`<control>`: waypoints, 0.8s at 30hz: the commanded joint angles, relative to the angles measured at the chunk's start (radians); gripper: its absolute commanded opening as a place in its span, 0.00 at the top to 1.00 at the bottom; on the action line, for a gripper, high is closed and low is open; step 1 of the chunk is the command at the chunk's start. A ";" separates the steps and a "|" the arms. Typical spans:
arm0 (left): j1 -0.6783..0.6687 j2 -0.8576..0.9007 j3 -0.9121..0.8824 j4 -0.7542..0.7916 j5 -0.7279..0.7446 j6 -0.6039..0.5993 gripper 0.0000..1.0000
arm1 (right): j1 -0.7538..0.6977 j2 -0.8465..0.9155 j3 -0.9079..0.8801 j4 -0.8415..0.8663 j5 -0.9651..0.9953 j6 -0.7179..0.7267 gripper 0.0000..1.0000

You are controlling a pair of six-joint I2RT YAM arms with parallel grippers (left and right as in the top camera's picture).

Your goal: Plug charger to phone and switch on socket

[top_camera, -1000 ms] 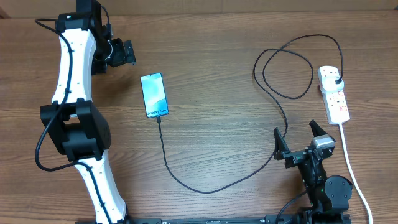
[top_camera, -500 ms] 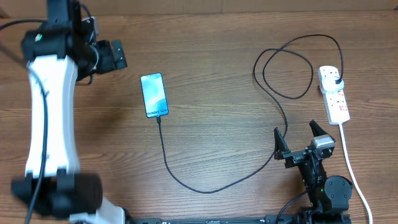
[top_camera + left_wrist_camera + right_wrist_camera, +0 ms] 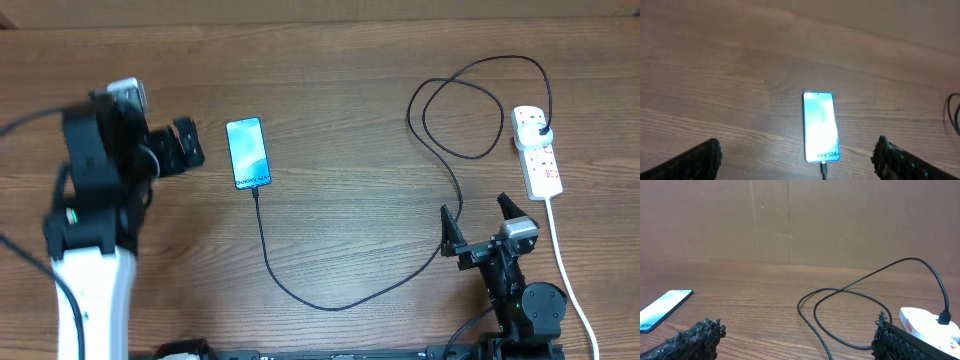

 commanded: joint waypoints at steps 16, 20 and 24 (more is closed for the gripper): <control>0.000 -0.651 -0.797 0.788 0.021 0.066 0.00 | 0.008 -0.011 -0.011 0.005 0.003 0.006 0.00; -0.001 -0.755 -0.904 0.840 0.020 0.087 0.00 | 0.008 -0.011 -0.011 0.005 0.003 0.006 0.00; -0.024 -0.835 -0.970 0.850 0.019 0.162 0.00 | 0.008 -0.011 -0.011 0.005 0.003 0.006 0.00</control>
